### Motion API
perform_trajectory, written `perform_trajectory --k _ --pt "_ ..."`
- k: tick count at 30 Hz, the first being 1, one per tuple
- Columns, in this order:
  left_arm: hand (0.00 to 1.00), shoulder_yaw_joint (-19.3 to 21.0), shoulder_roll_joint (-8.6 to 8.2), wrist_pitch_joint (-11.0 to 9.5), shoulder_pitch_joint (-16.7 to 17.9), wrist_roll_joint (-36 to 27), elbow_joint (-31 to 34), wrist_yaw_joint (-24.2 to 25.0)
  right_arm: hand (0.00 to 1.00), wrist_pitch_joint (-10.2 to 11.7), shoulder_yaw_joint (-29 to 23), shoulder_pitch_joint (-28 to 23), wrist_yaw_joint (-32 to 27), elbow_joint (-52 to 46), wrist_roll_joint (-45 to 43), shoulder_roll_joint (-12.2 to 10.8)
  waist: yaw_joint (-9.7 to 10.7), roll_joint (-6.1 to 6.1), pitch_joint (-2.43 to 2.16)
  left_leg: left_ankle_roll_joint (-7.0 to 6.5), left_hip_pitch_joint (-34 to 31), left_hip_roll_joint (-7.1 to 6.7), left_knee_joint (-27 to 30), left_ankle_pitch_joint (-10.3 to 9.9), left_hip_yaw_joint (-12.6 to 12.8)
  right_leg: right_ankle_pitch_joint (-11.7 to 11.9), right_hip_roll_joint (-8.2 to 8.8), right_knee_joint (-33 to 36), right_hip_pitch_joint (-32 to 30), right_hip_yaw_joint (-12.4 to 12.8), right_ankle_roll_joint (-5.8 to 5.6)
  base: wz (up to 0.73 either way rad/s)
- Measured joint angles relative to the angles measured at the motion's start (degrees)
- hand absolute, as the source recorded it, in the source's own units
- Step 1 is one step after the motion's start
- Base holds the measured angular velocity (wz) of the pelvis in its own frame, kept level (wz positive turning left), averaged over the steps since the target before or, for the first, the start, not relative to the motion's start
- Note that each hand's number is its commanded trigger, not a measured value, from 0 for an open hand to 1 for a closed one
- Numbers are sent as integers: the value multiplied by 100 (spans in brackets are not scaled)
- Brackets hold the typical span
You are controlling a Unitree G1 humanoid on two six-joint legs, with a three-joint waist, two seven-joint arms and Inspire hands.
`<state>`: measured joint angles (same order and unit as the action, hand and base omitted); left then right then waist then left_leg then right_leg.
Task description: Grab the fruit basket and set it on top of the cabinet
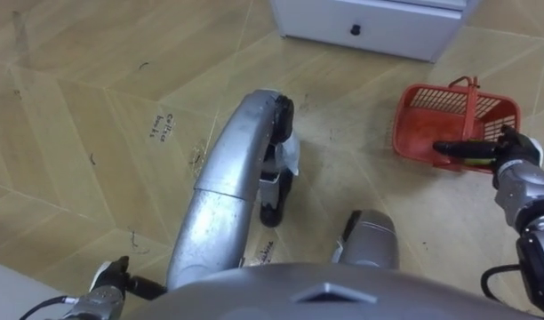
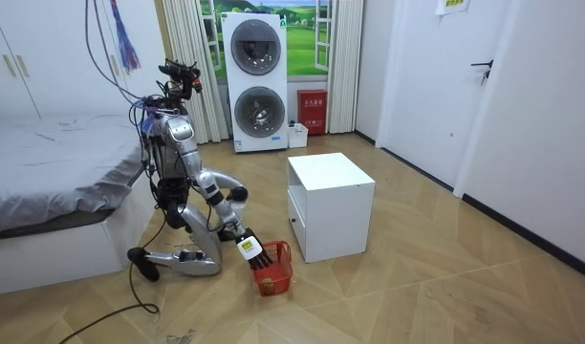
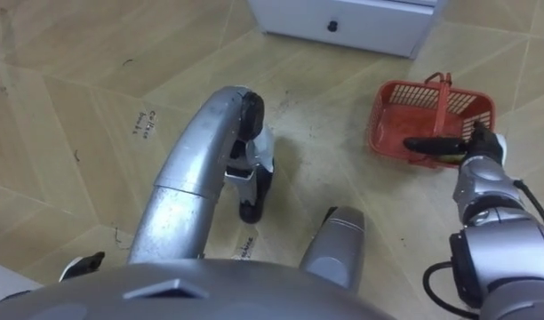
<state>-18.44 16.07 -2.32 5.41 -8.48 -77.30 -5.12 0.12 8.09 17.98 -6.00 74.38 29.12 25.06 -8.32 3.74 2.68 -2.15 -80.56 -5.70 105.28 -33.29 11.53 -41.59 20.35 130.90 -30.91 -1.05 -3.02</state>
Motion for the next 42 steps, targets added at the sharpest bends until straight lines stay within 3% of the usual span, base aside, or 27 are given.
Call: perform_trajectory --k 19,20,22,32,38,42 --pt "0 -100 3 91 4 -108 81 86 0 -42 204 237 112 -6 193 -1 -188 -40 -5 -36 -6 35 -31 18 93 -2 55 18 -69 66 -1 -1" --pt "0 -100 4 91 4 -108 81 86 20 -42 204 237 115 -6 194 -1 -189 -42 -5 -35 -6 36 -33 18 93 -2 55 18 -71 67 -1 0" --pt "0 -100 3 91 5 -108 80 87 100 -42 203 237 120 -6 195 -1 -191 -54 -2 -29 -6 32 -44 21 94 -2 56 15 -73 64 -1 0" --pt "0 -103 -6 96 -10 -109 89 193 100 -41 203 236 193 11 211 8 -209 -159 17 -17 -8 14 -50 30 86 -2 49 13 -36 47 -2 0" --pt "0 -102 -163 114 -21 -109 193 190 100 -45 202 236 185 201 232 -20 -246 -140 29 1 -8 4 -55 45 83 -2 54 24 -33 44 -1 0" --pt "0 -102 -257 120 -106 -105 194 191 100 -45 199 237 176 200 229 -79 -264 -46 81 -2 -8 6 -55 58 75 -2 52 28 -26 33 -1 0"
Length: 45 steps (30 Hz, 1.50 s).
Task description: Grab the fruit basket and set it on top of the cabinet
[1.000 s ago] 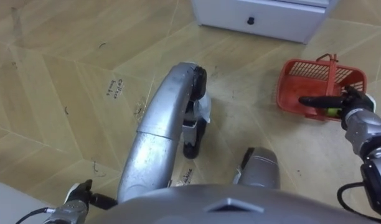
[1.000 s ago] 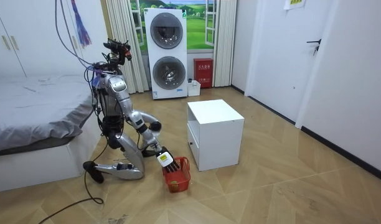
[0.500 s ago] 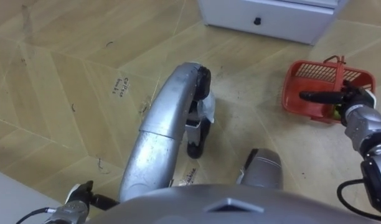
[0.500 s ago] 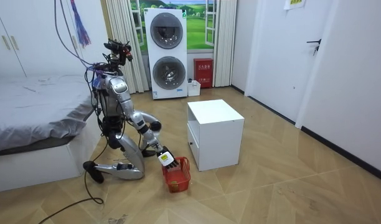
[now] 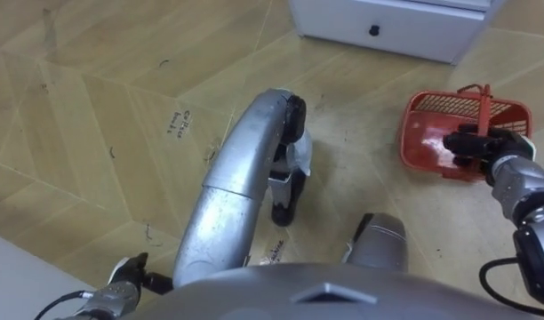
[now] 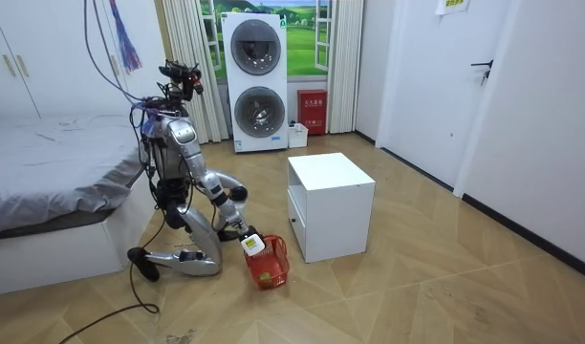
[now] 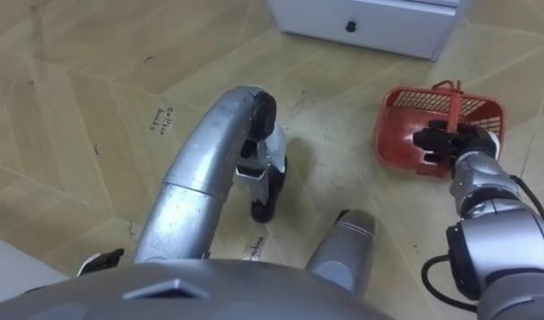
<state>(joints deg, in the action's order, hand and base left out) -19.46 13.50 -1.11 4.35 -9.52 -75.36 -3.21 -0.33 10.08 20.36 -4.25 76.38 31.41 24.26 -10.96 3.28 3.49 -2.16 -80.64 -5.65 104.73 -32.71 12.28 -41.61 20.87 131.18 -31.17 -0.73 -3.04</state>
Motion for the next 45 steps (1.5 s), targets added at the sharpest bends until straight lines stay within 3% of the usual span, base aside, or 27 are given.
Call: perform_trajectory --k 4,15,21,27,29,30,32,35,38,39,40,41,42,43,44,45 --pt "0 -2 -8 14 -45 -5 -1 0 100 0 2 1 8 59 4 -81 3 42 18 -18 1 -4 19 9 -12 0 -5 1 26 -24 0 0" --pt "0 9 -39 78 -85 2 3 -51 100 -58 311 18 73 119 212 -233 -54 26 9 -42 23 43 129 20 -101 -4 -131 69 74 32 9 -3" --pt "0 32 -39 66 -264 28 97 -71 100 -57 453 67 63 -145 118 -233 -38 152 36 -42 25 71 201 19 -154 -13 -213 85 148 46 28 -4" --pt "0 127 -28 53 -593 27 125 -73 100 -63 436 72 -76 -933 -568 -336 183 301 21 -102 181 -107 283 -13 -264 -15 -221 -22 512 -96 34 5" --pt "0 138 -23 66 -700 25 134 -111 100 -63 439 74 -146 -1248 -765 -401 265 338 20 -159 228 -116 310 -45 -327 -17 -327 -104 597 -136 31 8" --pt "0 133 -23 77 -787 19 131 -135 100 -65 439 74 -177 -1444 -858 -454 305 349 6 -186 242 -123 287 -57 -367 -35 -501 -201 614 -94 25 5" --pt "0 132 -34 81 -852 12 224 -138 100 -69 439 87 -195 -1670 -936 -466 321 287 -20 -223 277 -101 222 -75 -460 -34 -710 -442 616 -84 22 -4" --pt "0 148 -96 198 -1008 32 257 -169 100 -104 440 108 -218 -1893 -967 -487 306 238 -28 -321 599 -29 -389 -29 -487 -34 -976 -1363 592 81 22 -21" --pt "0 315 -143 323 -898 71 441 -217 100 -204 440 117 -228 -2196 -950 -517 321 128 -83 -393 1208 97 -1605 173 -467 -28 -1118 -3131 737 266 9 -48" --pt "0 425 -131 368 -820 70 473 -249 100 -281 440 102 -236 -2360 -1011 -555 345 118 -93 -389 1567 106 -2177 272 -455 21 -1108 -4031 965 316 -59 -51" --pt "0 640 -122 388 -720 67 494 -265 100 -318 430 28 -258 -2581 -1104 -586 436 126 -99 -430 1974 114 -2782 385 -403 196 -1113 -4969 1261 346 -157 -50" --pt "0 731 -113 396 -673 68 533 -279 100 -343 425 -26 -272 -2741 -1159 -592 471 132 -108 -452 2164 115 -3078 443 -367 359 -1106 -5357 1375 369 -174 -40" --pt "0 860 -93 422 -538 81 612 -289 100 -347 404 -169 -308 -3099 -1218 -595 510 119 -118 -488 2563 91 -3644 566 -324 798 -1094 -6043 1599 391 -214 -38" --pt "0 1013 -58 440 -433 143 746 -291 100 -345 375 -408 -342 -3469 -1431 -612 537 118 -128 -515 2999 93 -4167 653 -293 1415 -1081 -6570 1803 403 -231 -39" --pt "0 1091 -38 442 -385 161 821 -300 100 -342 368 -528 -339 -3613 -1549 -633 560 121 -138 -516 3242 96 -4434 691 -292 1784 -1074 -6757 1882 404 -238 -41" --pt "0 1255 -7 443 -319 165 925 -360 100 -343 306 -790 -345 -3857 -1768 -727 573 148 -188 -526 3689 93 -4980 811 -300 2463 -1059 -6968 1930 397 -240 -43"
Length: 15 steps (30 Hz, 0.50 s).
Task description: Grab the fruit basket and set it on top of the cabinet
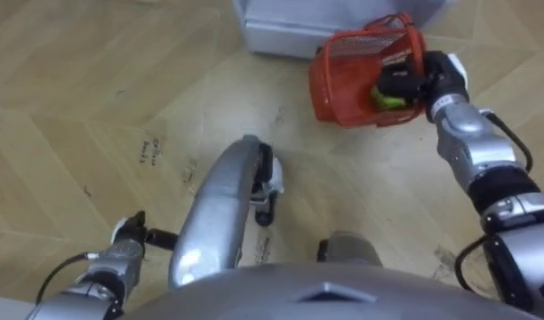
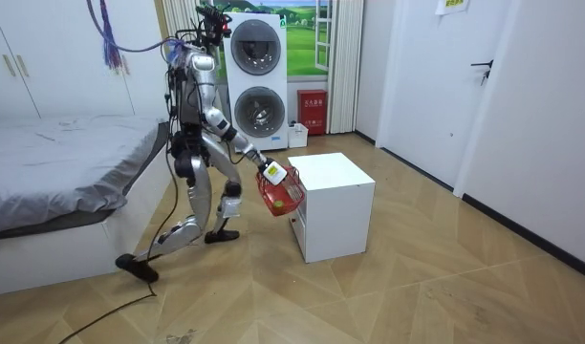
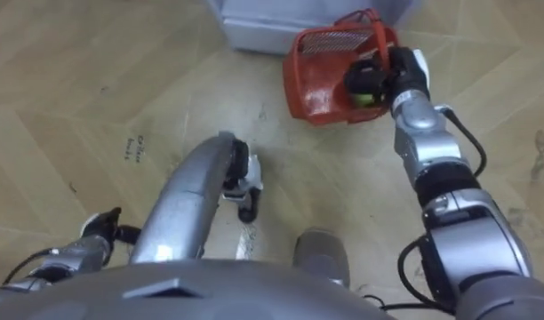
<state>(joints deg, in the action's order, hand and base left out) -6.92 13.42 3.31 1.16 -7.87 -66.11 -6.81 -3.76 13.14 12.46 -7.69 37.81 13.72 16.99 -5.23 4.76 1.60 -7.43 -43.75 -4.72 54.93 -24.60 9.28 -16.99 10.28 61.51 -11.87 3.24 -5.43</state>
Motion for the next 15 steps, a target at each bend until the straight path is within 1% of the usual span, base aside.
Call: perform_trajectory --k 1,2,3,4,5,6,7,8,9,10,11,12,13,14,15 --pt "0 48 25 -24 -16 -18 11 -98 100 -12 -45 -243 -16 -269 -137 -73 -15 4 -21 7 433 16 -532 136 -23 41 25 30 -118 -22 12 -45" --pt "0 49 31 -58 -19 -47 -16 -153 100 -12 -55 -314 -18 -345 -193 -115 -15 -14 -33 19 641 28 -774 204 -39 -23 6 53 -218 -49 -2 -53" --pt "0 47 28 -118 -19 -66 -22 -218 100 -70 -57 -437 -19 -588 -341 -138 4 -60 -71 54 1028 39 -1263 352 -129 -222 -9 9 -491 -99 37 -59" --pt "0 46 14 -177 -24 -61 -4 -285 100 -107 -89 -531 -15 -879 -495 -133 32 -128 -106 118 1349 70 -1696 510 -251 -413 -16 -186 -812 -215 43 -60" --pt "0 48 11 -212 -23 -49 14 -306 100 -108 -104 -583 -16 -1012 -525 -126 36 -170 -129 167 1498 116 -1892 564 -317 -485 -29 -363 -947 -305 54 -58" --pt "0 50 29 -296 -20 -43 31 -363 100 -97 -92 -662 -11 -1207 -522 -127 28 -187 -130 275 1882 203 -2255 670 -421 -541 -50 -909 -1125 -480 69 -44" --pt "0 52 30 -362 -12 -43 33 -414 100 -94 -92 -741 20 -1319 -543 -125 30 -202 -121 372 2247 298 -2567 744 -493 -506 -97 -1689 -1165 -618 129 -33" --pt "0 50 25 -390 -5 -44 37 -428 100 -93 -100 -802 20 -1404 -560 -114 37 -206 -120 410 2380 340 -2647 767 -503 -417 -137 -2123 -1161 -705 185 -4" --pt "0 54 29 -425 35 -43 66 -439 100 -55 -101 -901 20 -1546 -561 -112 64 -140 -121 431 2590 390 -2727 770 -458 94 -159 -3103 -1076 -839 242 21" --pt "0 70 -69 -435 108 -38 119 -499 100 -9 -102 -980 22 -1575 -504 -104 119 -209 -134 554 2769 498 -2767 794 -428 251 -238 -3293 -791 -983 328 17" --pt "0 80 -91 -442 172 -39 141 -507 100 -9 -91 -978 33 -1578 -467 -121 101 -210 -127 621 2831 546 -2773 851 -399 328 -311 -3493 -597 -979 355 0" --pt "0 146 -131 -461 268 -41 149 -501 100 -4 -68 -972 49 -1636 -384 -170 65 -177 -107 710 2862 609 -2849 925 -402 441 -433 -3916 -289 -885 399 -9" --pt "0 162 -173 -435 304 -49 181 -499 100 6 -76 -972 75 -1788 -292 -168 93 -167 -108 701 2831 580 -3361 1014 -484 542 -494 -4171 -154 -808 410 0" --pt "0 161 -182 -408 309 -54 218 -499 100 6 -87 -972 84 -1890 -271 -155 108 -166 -102 696 2770 567 -3638 1235 -489 548 -517 -4260 -112 -789 406 5" --pt "0 190 -172 -360 342 -51 245 -503 100 9 -89 -964 110 -2024 -272 -177 61 -80 -117 673 2807 589 -3752 1507 -494 592 -522 -4370 -87 -786 387 9"
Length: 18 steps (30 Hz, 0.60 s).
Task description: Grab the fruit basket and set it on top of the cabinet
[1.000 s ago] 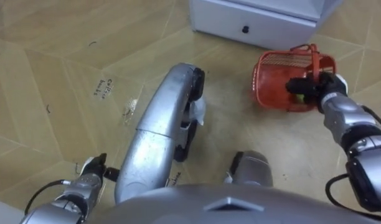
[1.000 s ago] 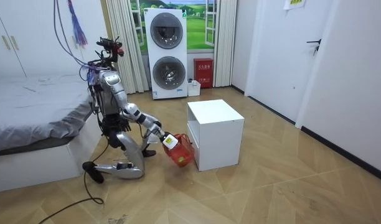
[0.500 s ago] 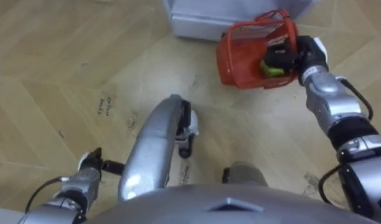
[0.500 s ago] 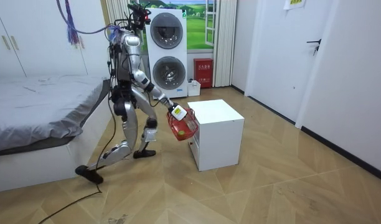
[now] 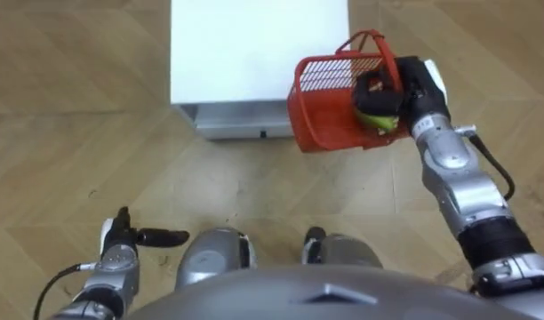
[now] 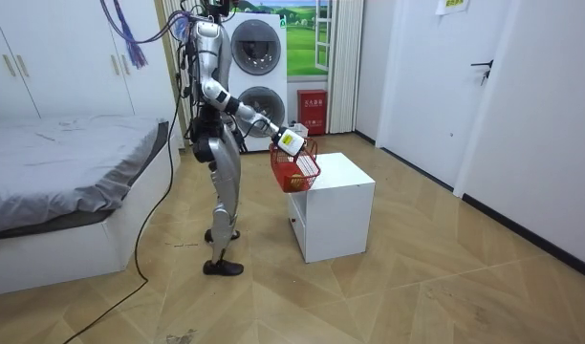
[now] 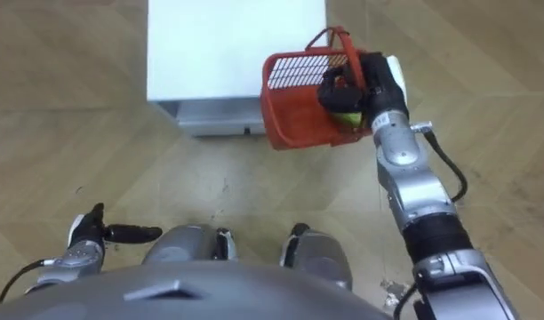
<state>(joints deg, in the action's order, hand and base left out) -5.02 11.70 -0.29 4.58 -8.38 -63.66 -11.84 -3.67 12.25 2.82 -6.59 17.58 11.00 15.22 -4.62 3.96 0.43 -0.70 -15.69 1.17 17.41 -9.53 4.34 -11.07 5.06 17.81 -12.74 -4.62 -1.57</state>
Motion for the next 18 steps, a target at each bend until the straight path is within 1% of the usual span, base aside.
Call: perform_trajectory --k 1,2,3,4,6,7,10,14,16,18 --pt "0 36 -13 48 39 7 39 9 100 -1 -7 -1 54 -242 -1 2 34 4 2 -4 121 -5 -187 49 14 70 -20 -171 97 -46 -17 0" --pt "0 43 -13 71 55 10 52 10 100 -1 -11 3 84 -373 -2 2 24 19 5 -3 178 -16 -241 52 16 78 -27 -259 157 -44 -16 0" --pt "0 58 -18 123 88 16 54 14 100 0 -14 6 158 -625 -1 4 -27 37 6 -4 307 -53 -289 52 9 92 -57 -443 320 -47 -29 -11" --pt "0 72 -22 160 122 27 56 25 100 1 -13 9 215 -825 1 2 -37 29 9 -4 461 -106 -327 52 -3 130 -56 -586 491 -53 -39 -12" --pt "0 185 -23 157 163 51 54 28 100 1 -13 12 279 -1095 -6 0 -69 26 10 -4 743 -117 -499 52 16 134 -58 -662 737 -96 -39 -2" --pt "0 289 -21 154 170 58 51 29 100 1 -13 9 317 -1288 -5 -3 -70 23 13 -4 861 -109 -585 52 23 134 -67 -704 878 -177 -39 5" --pt "0 448 -52 159 181 99 51 59 100 -3 -13 7 429 -1664 -15 -10 -68 26 17 -4 987 -100 -630 52 14 134 -74 -728 998 -302 -39 4" --pt "0 482 -95 195 204 115 54 134 100 -18 -1 8 432 -1928 -59 -11 -86 20 16 -3 1036 -97 -658 52 -28 134 -83 -729 1034 -352 -39 0" --pt "0 480 -130 279 204 114 54 135 100 -92 5 7 430 -2034 -50 -11 -109 18 15 -3 1045 -98 -658 52 -36 134 -83 -729 1049 -361 -38 0" --pt "0 478 -143 288 204 113 54 135 100 -152 8 5 431 -2057 -51 -10 -146 18 15 -3 1050 -99 -658 52 -47 134 -83 -729 1059 -390 -38 4"
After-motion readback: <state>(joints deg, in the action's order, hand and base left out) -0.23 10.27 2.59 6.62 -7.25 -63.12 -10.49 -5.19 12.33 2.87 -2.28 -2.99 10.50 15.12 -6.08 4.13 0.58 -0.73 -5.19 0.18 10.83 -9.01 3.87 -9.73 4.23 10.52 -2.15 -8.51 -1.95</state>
